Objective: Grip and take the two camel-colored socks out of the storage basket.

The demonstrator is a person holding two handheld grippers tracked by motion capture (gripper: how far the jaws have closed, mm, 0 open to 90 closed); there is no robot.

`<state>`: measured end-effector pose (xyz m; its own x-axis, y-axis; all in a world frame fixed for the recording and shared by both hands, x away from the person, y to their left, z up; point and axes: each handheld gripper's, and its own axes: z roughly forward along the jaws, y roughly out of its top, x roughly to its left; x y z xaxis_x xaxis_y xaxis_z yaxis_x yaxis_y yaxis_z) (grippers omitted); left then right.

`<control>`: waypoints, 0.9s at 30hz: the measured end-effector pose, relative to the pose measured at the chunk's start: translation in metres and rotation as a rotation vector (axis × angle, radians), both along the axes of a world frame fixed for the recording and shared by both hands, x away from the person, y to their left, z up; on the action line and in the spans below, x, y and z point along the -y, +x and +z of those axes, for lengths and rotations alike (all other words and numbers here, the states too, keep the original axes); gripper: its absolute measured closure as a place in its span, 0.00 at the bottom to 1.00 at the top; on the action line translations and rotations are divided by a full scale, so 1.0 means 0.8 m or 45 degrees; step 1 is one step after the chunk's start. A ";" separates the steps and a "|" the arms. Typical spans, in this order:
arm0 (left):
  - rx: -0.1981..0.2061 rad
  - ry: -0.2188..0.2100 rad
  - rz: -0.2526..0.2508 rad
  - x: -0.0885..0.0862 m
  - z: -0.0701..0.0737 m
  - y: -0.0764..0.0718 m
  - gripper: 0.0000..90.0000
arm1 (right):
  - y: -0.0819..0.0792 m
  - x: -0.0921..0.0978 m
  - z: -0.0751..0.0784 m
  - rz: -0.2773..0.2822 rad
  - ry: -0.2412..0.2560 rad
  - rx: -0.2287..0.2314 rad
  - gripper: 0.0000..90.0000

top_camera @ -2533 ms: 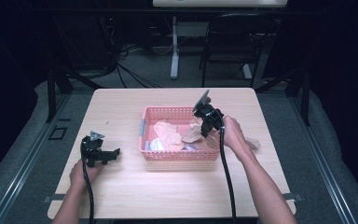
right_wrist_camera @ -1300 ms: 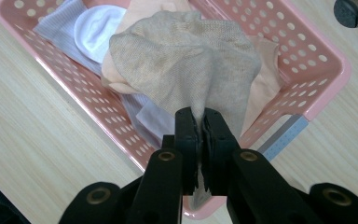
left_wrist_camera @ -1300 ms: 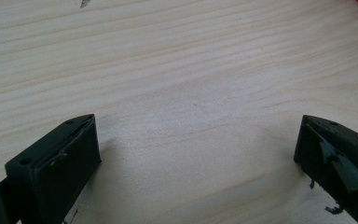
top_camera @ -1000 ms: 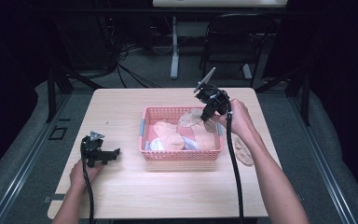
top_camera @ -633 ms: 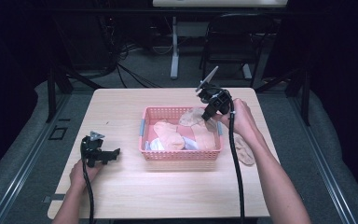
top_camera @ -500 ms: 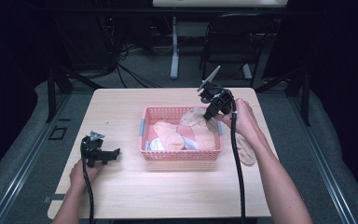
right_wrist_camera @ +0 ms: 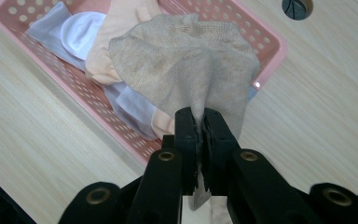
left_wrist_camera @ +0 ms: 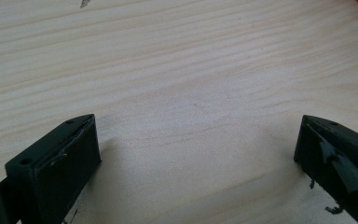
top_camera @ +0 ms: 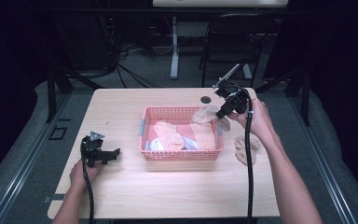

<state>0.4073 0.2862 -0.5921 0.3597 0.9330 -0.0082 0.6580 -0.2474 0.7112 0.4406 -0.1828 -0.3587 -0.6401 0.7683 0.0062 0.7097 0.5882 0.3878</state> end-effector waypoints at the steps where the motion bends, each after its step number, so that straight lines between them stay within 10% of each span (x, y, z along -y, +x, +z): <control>1: 0.000 0.000 0.000 0.000 0.000 0.000 0.00 | -0.001 0.010 0.002 0.000 -0.003 -0.001 0.95; 27: 0.003 0.000 -0.002 0.000 0.000 0.000 0.00 | -0.025 0.134 -0.038 -0.209 0.105 0.039 0.95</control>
<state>0.4075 0.2858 -0.5922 0.3614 0.9324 -0.0076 0.6561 -0.2485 0.7126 0.4209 -0.2897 -0.3889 -0.5068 0.8603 0.0558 0.7807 0.4305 0.4529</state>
